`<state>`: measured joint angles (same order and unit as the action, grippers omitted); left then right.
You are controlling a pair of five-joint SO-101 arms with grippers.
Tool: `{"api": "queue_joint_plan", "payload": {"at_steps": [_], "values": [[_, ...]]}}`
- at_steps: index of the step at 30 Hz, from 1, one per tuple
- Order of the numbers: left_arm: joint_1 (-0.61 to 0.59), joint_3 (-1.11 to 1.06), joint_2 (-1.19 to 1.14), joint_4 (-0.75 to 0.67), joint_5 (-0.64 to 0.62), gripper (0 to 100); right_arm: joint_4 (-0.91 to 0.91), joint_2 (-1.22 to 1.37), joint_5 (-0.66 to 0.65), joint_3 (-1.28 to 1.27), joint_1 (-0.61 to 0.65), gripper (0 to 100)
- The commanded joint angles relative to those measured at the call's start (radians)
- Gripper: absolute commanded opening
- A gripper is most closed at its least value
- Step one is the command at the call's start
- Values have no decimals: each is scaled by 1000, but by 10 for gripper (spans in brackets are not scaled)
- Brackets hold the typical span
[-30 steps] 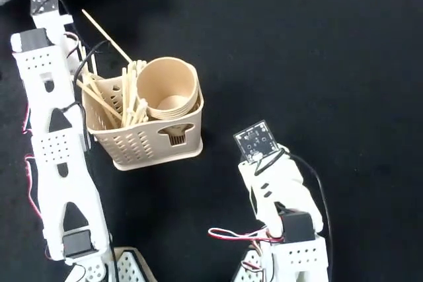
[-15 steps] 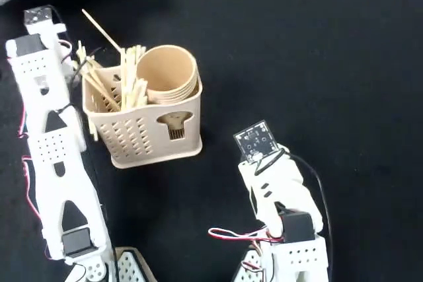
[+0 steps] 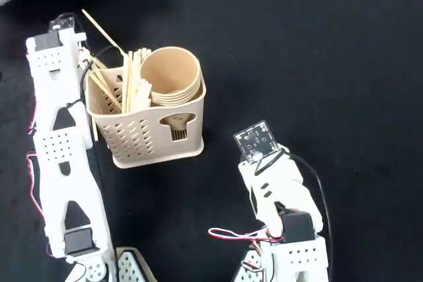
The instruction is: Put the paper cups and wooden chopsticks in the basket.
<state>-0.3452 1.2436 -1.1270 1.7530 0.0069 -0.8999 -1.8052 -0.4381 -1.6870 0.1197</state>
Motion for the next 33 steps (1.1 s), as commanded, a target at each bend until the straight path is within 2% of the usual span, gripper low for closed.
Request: {"api": "queue_joint_plan", "payload": {"at_steps": [1, 7, 12, 22, 33], "values": [[27, -102, 40, -8, 9, 256, -3, -81, -11, 4, -9, 12], [36, -81, -26, -17, 2, 243, -3, -81, -11, 4, -9, 12], [33, -44, -64, -20, 9, 30, -3, -81, -11, 4, -9, 12], [-64, 31, 12, 11, 6, 28, -3, -81, -11, 4, -11, 12], [-70, -228, 391, 9, 6, 29, -3, -81, -11, 4, -11, 12]]}}
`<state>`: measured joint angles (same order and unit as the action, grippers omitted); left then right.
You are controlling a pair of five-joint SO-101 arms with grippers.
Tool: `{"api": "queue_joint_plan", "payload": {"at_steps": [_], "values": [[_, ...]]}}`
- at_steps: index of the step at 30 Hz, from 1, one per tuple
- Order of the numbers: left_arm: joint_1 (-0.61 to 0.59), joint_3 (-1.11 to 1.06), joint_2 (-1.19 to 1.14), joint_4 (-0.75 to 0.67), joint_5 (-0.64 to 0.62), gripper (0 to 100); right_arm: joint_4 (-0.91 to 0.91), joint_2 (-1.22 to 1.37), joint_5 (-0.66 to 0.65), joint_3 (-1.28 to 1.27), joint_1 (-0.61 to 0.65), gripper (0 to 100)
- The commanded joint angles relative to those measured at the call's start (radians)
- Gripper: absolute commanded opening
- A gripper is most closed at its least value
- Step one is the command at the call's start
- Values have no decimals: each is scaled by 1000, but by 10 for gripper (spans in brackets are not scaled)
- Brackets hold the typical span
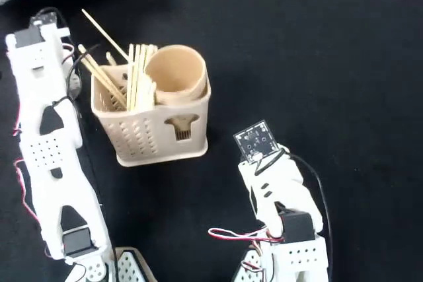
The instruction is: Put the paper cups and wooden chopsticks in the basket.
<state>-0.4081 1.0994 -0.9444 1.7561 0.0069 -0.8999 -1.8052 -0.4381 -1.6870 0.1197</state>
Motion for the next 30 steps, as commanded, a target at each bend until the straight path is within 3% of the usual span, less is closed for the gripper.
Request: {"api": "queue_joint_plan", "payload": {"at_steps": [1, 12, 22, 27, 30], "values": [[-7, -113, 253, 6, 6, 29, -3, -81, -11, 4, -11, 12], [-5, -444, 750, 5, 8, 29, -3, -81, -11, 4, -11, 12], [-2, -596, 1224, 2, 2, 29, -9, -81, -31, 4, -11, 12], [114, -685, 1496, 0, 2, 29, -9, -81, -32, 4, -9, 12], [234, -757, 1662, -69, 2, 29, -9, -81, -32, 4, -9, 12]]}}
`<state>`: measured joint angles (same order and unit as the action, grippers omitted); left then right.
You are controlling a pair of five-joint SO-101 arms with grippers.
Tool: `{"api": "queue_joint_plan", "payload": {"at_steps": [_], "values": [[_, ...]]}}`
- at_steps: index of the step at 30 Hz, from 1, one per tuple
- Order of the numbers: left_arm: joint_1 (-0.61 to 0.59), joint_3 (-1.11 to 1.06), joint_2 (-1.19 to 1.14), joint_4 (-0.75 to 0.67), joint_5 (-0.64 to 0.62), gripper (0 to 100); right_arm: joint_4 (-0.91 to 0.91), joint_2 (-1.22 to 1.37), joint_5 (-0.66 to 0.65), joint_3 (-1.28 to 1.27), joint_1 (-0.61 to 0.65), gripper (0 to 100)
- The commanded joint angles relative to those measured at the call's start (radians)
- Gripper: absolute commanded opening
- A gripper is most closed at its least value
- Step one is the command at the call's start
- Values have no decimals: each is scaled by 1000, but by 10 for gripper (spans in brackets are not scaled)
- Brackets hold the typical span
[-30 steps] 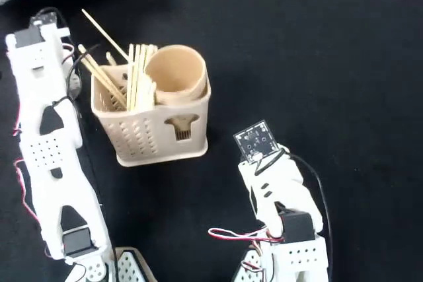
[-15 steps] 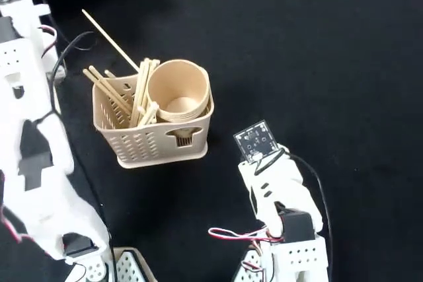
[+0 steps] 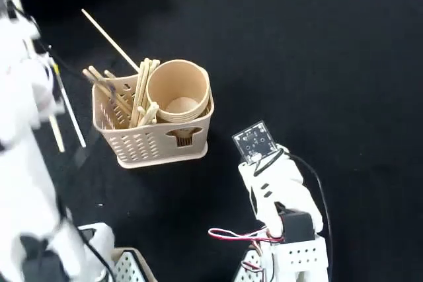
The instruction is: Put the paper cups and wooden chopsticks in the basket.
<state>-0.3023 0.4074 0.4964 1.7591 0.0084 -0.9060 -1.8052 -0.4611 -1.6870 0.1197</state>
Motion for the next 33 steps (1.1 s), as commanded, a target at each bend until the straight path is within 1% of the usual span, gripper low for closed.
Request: {"api": "queue_joint_plan", "payload": {"at_steps": [1, 5, 9, 15, 17, 21, 26, 27, 29, 30, 31, 33], "values": [[162, -102, 273, -123, -2, 29, -3, -81, -9, 4, -9, 12], [262, -311, 457, -338, -2, 29, -3, -81, -9, 4, -9, 12], [374, -599, 615, -571, -2, 29, -3, -81, -9, 4, -9, 12], [452, -1058, 825, -968, -2, 29, -3, -81, -9, 4, -9, 12], [472, -1187, 901, -1066, -2, 29, -3, -81, -9, 4, -9, 12], [483, -1362, 1020, -1099, -2, 29, -3, -81, -9, 4, -9, 12], [478, -1480, 1074, -1092, 5, 34, -3, -81, -14, 4, -9, 12], [475, -1492, 1074, -1092, 6, 57, -3, -81, -14, 4, -9, 12], [438, -1498, 1073, -1092, -12, 155, -3, -81, -14, 4, -9, 12], [414, -1494, 1073, -1092, -44, 205, -3, -81, -14, 4, -9, 12], [380, -1475, 1071, -1083, -83, 232, -3, -81, -14, 4, -9, 12], [311, -1405, 1062, -1025, -112, 230, -3, -81, -14, 4, -9, 12]]}}
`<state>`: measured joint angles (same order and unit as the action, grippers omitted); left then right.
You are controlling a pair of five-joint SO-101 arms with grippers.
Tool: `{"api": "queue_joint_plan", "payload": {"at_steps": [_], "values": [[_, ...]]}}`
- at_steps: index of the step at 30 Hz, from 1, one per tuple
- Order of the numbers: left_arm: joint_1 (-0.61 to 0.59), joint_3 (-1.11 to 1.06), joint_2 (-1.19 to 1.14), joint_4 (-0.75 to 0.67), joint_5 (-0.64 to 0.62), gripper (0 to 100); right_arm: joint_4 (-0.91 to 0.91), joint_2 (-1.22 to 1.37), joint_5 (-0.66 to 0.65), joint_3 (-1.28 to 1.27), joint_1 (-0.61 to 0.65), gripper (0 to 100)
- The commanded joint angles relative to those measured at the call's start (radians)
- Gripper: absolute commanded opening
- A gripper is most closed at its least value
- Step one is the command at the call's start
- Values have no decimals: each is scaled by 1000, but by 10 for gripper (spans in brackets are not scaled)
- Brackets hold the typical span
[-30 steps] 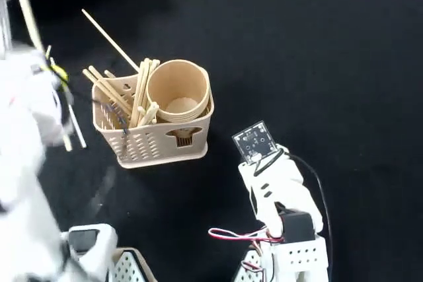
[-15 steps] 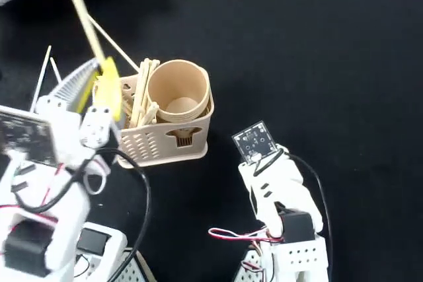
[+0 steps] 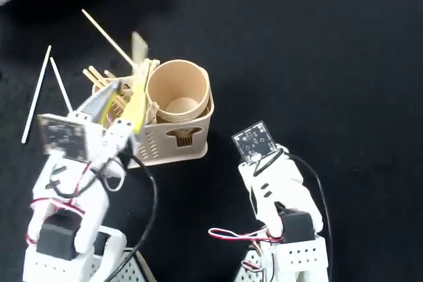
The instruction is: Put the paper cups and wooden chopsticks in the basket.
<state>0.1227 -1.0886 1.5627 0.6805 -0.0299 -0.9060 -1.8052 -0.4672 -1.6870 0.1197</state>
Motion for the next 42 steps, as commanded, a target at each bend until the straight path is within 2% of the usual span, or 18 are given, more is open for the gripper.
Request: {"api": "queue_joint_plan", "payload": {"at_steps": [1, 5, 10, 13, 16, 20, 25, 34, 42], "values": [[-140, 145, -25, 94, -75, 230, -3, -81, -8, 4, -9, 12], [-262, 440, -218, 311, -23, 231, -3, -81, -8, 4, -9, 12], [-455, 839, -647, 594, 78, 230, -3, -81, -8, 4, -9, 12], [-539, 1015, -895, 749, 163, 230, -3, -81, -8, 4, -9, 12], [-602, 1127, -1122, 836, 267, 230, -3, -81, -8, 4, -9, 12], [-685, 1218, -1405, 833, 373, 230, -3, -81, -8, 4, -9, 12], [-719, 1356, -1741, 790, 446, 230, -3, -81, -8, 4, -9, 12], [-794, 1741, -2197, 798, 509, 230, -5, -81, -8, 4, -9, 12], [-812, 2115, -2449, 945, 563, 230, -9, -81, -9, 4, -9, 12]]}}
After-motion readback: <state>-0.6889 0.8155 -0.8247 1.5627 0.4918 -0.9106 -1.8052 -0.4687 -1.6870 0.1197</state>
